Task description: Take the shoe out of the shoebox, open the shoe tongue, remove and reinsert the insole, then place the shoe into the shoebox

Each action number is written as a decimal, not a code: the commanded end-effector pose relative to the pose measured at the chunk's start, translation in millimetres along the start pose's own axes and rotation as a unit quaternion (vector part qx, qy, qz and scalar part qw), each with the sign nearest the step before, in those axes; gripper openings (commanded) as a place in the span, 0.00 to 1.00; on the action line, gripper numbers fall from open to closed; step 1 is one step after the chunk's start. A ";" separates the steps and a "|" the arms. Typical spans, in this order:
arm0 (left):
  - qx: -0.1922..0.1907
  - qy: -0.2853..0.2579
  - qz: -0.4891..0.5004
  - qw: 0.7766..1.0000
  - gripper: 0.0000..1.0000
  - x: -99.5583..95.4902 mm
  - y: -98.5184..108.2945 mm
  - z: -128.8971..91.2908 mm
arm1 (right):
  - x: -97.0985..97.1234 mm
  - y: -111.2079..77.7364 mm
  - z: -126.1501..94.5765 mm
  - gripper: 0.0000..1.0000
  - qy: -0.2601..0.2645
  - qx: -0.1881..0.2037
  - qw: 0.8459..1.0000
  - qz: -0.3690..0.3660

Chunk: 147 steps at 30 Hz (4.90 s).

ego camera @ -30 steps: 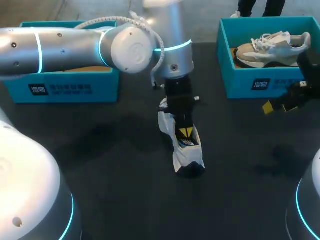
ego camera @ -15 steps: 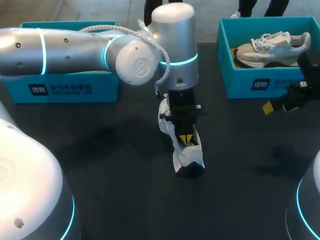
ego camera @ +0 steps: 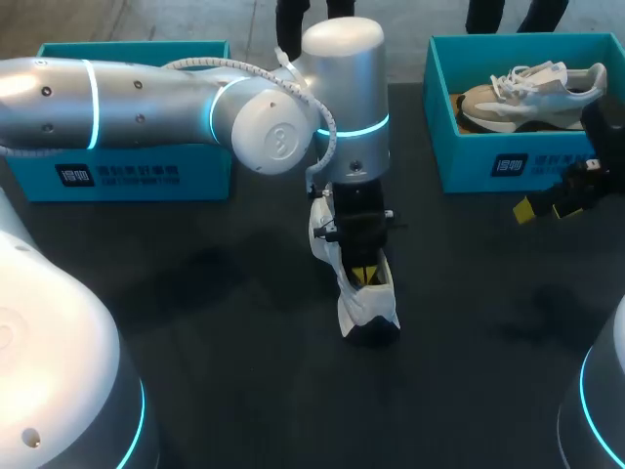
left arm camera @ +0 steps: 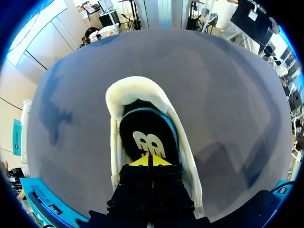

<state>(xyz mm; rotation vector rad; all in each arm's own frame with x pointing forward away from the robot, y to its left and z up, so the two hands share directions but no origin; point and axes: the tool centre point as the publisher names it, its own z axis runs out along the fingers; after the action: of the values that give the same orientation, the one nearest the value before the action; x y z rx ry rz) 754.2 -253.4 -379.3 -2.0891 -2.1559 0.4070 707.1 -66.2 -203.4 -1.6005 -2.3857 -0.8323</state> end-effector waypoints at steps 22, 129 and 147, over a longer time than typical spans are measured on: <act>0.017 0.013 0.004 1.000 0.00 5.3 -11.3 17.2 | 0.6 -0.7 1.0 1.00 -0.002 0.000 1.000 0.001; -0.300 0.020 -0.060 0.952 0.00 6.1 8.3 -35.2 | 0.6 -0.7 1.0 1.00 -0.002 0.000 1.000 0.001; -0.295 0.023 -0.064 0.953 1.00 4.6 19.7 -39.7 | 0.6 -0.7 1.0 1.00 -0.002 0.000 1.000 0.001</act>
<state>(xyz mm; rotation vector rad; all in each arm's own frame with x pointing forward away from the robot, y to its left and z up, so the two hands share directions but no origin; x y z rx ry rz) 782.7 -245.9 -348.0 -2.1523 -2.5975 -0.3491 707.3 -65.5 -204.0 -1.6025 -2.3859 -0.8309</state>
